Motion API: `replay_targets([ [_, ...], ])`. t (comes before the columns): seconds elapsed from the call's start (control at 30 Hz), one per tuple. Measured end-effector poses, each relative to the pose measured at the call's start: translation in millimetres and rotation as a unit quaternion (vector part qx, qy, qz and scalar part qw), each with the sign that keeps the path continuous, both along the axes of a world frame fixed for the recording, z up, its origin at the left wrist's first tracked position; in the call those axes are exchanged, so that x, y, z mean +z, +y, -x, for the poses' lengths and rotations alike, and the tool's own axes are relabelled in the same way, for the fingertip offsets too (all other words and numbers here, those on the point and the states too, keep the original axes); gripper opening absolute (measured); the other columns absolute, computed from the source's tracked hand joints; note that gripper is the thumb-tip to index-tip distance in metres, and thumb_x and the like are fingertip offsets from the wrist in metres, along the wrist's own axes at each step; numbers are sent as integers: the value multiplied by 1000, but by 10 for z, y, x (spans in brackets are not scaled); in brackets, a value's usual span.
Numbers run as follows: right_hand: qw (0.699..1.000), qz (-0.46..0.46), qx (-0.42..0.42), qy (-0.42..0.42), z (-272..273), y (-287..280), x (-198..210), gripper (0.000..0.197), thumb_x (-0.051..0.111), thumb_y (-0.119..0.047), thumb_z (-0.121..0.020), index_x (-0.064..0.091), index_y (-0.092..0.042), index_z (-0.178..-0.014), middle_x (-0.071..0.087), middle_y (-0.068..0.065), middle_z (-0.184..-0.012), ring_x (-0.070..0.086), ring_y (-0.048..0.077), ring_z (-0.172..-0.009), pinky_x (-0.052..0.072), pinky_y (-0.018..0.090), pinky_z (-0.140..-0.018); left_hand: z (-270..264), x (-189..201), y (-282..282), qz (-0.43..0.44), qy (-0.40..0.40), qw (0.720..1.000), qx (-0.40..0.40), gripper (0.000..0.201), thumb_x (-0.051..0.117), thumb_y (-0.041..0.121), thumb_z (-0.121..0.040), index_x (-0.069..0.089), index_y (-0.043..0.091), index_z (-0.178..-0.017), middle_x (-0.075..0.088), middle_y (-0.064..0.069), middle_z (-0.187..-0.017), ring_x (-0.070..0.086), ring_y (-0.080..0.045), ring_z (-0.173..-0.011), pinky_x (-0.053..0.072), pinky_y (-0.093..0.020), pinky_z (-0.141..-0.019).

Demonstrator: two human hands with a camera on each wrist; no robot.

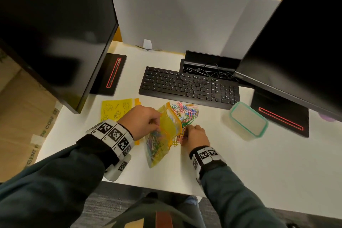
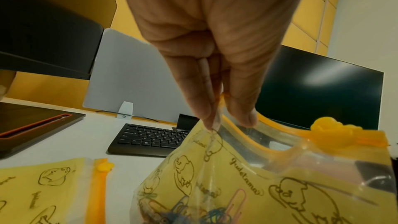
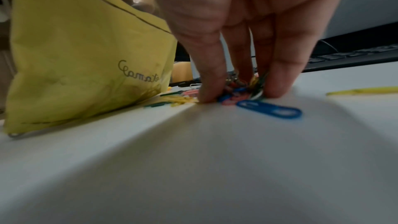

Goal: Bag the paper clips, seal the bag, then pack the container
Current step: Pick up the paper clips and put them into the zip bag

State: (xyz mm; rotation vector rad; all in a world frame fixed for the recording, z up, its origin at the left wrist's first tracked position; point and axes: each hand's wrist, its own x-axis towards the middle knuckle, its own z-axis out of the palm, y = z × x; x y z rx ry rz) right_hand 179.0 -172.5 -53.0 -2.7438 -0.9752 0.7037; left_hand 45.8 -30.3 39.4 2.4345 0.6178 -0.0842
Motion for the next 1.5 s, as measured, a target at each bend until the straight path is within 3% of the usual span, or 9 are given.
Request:
replay_targets([
  [0.17,1000,-17,12,-12,12,67,38,30,44,-6,-92,55,-8,-120,56,15,-116,57,31,-108,47,35,-93,27,-5,-1,6,-3,1000,5,5,71,18,-73,69,13,-75,72,-5,-94,63,-20,-99,50,-42,-85],
  [0.47,977,-97,-173,82,-253,-7,137,12,65,-2,-80,73,-10,-76,72,9,-89,61,23,-84,45,22,-75,22,8,-15,13,0,1000,-3,5,71,16,-74,68,12,-72,71,-7,-91,63,-23,-100,50,-43,-84],
  [0.6,945,-164,-247,139,-327,-113,320,34,69,6,-73,64,-21,-53,66,4,-68,66,28,-75,59,38,-77,7,16,-13,13,-2,1000,-11,4,70,14,-74,68,11,-74,72,-8,-94,63,-24,-100,50,-42,-85],
  [0.77,890,-301,-255,229,-255,-92,788,23,71,9,-72,67,-10,-61,67,15,-71,60,26,-61,58,42,-69,-33,27,-14,4,3,1000,-21,5,70,15,-74,69,10,-77,71,-6,-92,62,-20,-88,50,-40,-83],
  [0.93,851,-364,-233,300,28,184,933,25,70,11,-71,66,-12,-63,66,6,-68,58,16,-52,56,23,-52,-60,18,-17,2,6,1000,-23,7,71,18,-73,70,12,-77,71,-5,-91,62,-20,-87,51,-40,-83],
  [1.1,926,-283,-135,211,231,294,721,19,72,4,-68,72,-11,-79,60,0,-68,55,16,-63,52,28,-65,-42,21,-7,-5,-8,1000,-26,6,71,15,-72,69,10,-75,70,-5,-85,61,-21,-81,50,-39,-80],
  [1.33,937,-273,-159,146,-34,44,595,24,66,-2,-77,66,-26,-72,67,-2,-78,66,24,-83,57,40,-81,19,-6,48,5,-13,1000,-13,7,71,15,-74,70,9,-78,72,-9,-98,63,-23,-98,50,-40,-87],
  [1.4,972,-162,-150,81,-116,-154,474,14,65,-14,-82,65,-18,-95,67,5,-98,62,24,-94,50,32,-88,43,-12,67,4,-12,1000,-11,9,71,16,-74,71,9,-79,72,-8,-98,64,-22,-95,50,-39,-86],
  [1.5,993,11,-113,41,-131,-426,211,35,59,-14,-86,54,-8,-120,54,17,-122,56,33,-111,44,32,-95,95,-21,94,12,-16,1000,-5,10,72,17,-73,71,9,-78,73,-9,-96,64,-22,-94,50,-41,-85],
])
